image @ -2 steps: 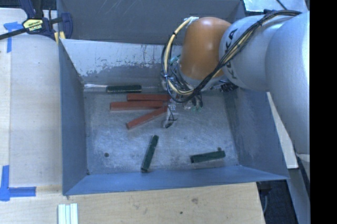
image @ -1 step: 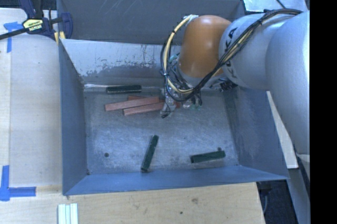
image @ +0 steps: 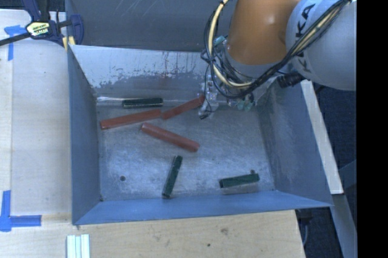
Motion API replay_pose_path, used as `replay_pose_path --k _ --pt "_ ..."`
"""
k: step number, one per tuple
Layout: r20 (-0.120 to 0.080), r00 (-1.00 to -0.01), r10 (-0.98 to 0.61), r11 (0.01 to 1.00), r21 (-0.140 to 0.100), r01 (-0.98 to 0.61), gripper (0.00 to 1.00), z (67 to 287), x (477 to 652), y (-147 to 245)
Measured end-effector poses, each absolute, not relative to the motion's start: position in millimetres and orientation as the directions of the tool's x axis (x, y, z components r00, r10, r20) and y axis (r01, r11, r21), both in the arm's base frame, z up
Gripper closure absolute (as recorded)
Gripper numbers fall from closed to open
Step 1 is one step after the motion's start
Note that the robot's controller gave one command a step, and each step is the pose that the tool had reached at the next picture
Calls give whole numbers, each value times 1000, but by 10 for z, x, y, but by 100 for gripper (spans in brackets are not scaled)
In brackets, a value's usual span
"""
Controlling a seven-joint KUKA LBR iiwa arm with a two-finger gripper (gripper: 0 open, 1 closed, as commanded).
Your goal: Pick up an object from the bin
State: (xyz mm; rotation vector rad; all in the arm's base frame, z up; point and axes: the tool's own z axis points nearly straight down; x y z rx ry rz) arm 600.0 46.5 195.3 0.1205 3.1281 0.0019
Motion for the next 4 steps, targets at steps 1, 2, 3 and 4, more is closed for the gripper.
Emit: replay_pose_path --k 1,2,3,4 --pt "2 -983 -184 983 0 -184 100 1175 6113 254" --pt "-14 -983 -184 983 -3 -184 100 2615 6146 305" --pt "3 -908 -419 908 2 -419 100 1738 6015 563" --pt "-2 -909 -417 909 0 -417 0 1765 6030 557"
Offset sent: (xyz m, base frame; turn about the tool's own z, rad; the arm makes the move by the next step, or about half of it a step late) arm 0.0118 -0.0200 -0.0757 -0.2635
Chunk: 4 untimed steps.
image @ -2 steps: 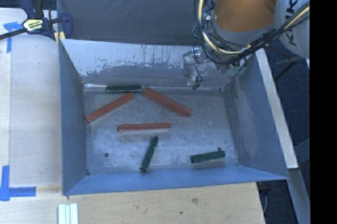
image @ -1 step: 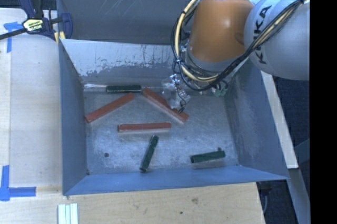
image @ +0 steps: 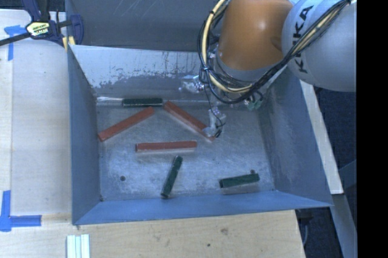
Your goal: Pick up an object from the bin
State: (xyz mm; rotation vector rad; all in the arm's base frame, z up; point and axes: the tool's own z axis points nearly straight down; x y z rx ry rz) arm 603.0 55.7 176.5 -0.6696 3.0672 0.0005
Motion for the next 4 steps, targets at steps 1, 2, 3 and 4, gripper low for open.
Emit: replay_pose_path --k 1,2,3,4 --pt "-4 -940 -341 940 1 -341 0 680 5885 593" --pt "-6 -868 -497 868 0 -497 0 704 5837 1235" --pt "-7 -869 -494 869 -1 -494 100 708 5844 1221" --pt "-1 -398 -917 398 -1 -917 100 706 5761 826"
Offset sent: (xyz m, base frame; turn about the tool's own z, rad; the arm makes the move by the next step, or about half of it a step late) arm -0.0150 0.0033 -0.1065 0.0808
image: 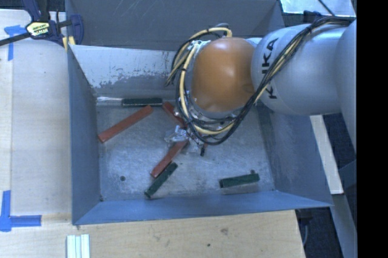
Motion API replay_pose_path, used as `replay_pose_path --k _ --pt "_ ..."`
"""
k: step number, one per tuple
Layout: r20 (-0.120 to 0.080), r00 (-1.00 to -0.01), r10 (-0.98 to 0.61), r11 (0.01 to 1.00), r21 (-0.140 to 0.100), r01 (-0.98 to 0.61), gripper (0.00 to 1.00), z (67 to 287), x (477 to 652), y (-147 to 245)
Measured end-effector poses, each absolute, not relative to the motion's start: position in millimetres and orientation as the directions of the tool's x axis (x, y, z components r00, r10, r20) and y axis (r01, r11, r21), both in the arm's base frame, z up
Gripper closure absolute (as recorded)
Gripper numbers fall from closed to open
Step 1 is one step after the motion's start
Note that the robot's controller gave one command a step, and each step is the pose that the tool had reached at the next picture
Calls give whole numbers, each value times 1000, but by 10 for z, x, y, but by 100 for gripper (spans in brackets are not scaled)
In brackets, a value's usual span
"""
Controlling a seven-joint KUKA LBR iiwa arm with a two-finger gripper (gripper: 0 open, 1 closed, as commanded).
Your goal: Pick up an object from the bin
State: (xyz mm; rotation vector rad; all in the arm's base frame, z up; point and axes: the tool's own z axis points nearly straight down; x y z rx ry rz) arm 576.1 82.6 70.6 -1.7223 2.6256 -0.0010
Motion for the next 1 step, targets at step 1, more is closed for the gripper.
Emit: replay_pose_path --k 1 --pt "0 -23 -1000 23 -5 -1000 100 1141 5830 349"
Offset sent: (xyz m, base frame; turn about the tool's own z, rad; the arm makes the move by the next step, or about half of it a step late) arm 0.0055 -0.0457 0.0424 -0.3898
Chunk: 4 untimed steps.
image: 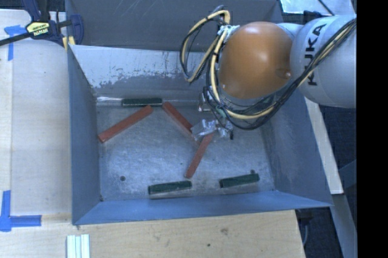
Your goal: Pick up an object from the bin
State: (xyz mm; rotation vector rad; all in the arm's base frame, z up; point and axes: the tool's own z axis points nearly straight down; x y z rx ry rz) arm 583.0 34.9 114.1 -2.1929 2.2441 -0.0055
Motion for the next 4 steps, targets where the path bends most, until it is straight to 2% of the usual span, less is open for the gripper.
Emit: replay_pose_path --k 1,2,3,4 --pt "-4 -26 -1000 26 -11 -1000 100 2225 5853 777" --pt "-1 -71 -997 71 7 -997 100 1502 5441 838" --pt "-5 204 -979 -204 -1 -979 100 1105 5538 1478" --pt "-3 199 -980 -199 -2 -980 0 1117 5549 1454"
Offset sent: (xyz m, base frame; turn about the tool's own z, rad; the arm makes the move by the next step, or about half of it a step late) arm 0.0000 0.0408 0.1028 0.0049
